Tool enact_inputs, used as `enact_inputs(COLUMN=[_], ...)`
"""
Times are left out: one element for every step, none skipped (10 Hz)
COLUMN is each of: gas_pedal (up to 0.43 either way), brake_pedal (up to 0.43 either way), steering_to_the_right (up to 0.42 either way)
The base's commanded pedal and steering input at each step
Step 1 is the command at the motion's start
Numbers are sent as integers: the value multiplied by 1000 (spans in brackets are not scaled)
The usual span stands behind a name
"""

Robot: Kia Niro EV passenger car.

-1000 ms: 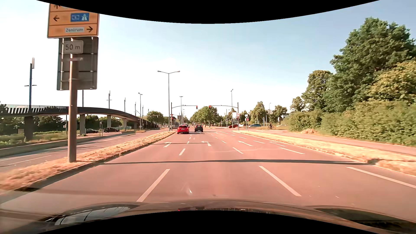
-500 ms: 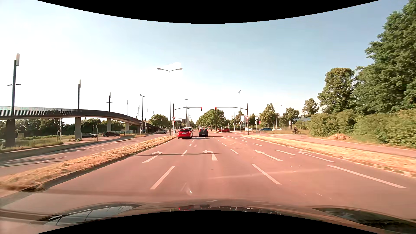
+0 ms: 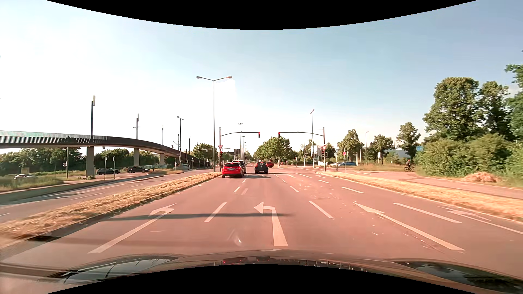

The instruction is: Follow the waypoints while adhering to traffic rules and regulations

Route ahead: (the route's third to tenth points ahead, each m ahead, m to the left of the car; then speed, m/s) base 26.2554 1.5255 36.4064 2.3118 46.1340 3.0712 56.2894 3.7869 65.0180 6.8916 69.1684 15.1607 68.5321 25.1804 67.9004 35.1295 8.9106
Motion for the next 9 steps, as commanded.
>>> enact_inputs(gas_pedal=[0, 0, 0, 0, 0, 0, 0, 0, 0], brake_pedal=[55, 79, 122, 140, 159, 165, 171, 189, 195], steering_to_the_right=[-31, -30, -28, -25, -24, -24, -24, -23, -21])
